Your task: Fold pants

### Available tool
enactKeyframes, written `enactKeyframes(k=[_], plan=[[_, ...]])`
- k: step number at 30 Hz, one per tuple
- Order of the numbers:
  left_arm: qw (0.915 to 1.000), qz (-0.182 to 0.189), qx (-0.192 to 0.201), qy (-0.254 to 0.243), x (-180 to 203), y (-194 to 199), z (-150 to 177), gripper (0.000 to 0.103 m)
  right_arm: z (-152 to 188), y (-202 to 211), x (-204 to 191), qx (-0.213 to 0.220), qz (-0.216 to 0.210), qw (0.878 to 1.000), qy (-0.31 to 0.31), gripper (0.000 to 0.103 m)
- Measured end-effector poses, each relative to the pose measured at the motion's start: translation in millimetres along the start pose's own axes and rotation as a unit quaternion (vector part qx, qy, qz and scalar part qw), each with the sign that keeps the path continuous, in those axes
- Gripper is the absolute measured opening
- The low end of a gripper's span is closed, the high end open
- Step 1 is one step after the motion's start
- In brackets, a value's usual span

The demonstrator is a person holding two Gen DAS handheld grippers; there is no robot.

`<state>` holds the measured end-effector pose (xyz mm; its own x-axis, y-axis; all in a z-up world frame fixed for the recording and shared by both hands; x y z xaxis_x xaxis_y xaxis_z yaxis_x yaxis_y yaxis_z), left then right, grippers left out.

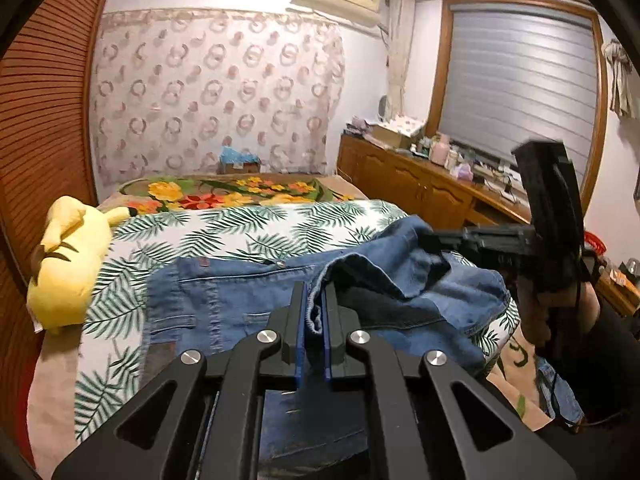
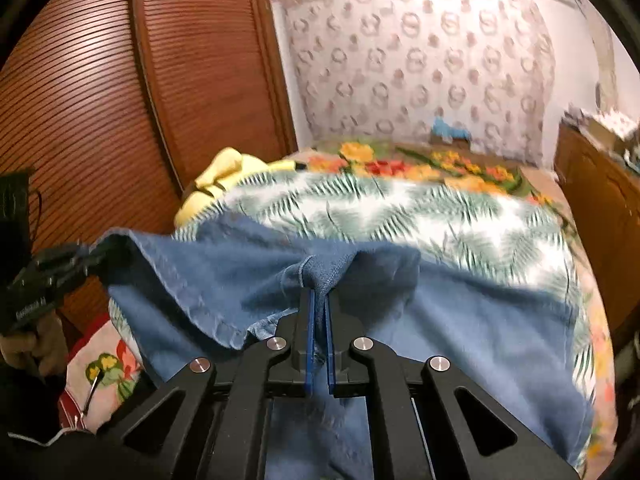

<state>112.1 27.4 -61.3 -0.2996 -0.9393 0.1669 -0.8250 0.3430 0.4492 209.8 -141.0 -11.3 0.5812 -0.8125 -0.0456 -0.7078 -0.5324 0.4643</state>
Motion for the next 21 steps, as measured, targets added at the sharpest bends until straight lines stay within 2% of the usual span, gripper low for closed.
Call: enactKeyframes(k=[5,10,21], plan=[[0.9996,-0.014,0.012,0.022,-20.4,18.2,6.2,0.008,-37.7,-11.0,-28.9,0.021,-0.024,0.999,0.029,0.003],[0.9986,-0.033,0.016,0.039,-40.3,29.9,14.6,0.008,-57.9,-38.4,-59.0,0.02,-0.046,0.997,0.058,0.003],[0.9958,-0.057,-0.01,0.071,-74.6,24.7,46.8,0.008,-75.4,-120.6,-82.5,-0.034,-0.061,0.993,0.094,0.003]])
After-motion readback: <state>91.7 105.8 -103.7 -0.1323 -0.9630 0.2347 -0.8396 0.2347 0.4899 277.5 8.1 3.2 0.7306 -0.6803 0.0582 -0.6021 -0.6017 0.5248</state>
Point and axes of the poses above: each gripper's, at about its wrist camera, not at the fingertips, and y roughly against the way its jaws point, x to its right, z to its underside, the point moved 10 cm from there along -y, roughly the way its jaws point, and after that the axes turned 2 degrees about z, right-handed, at the moved point
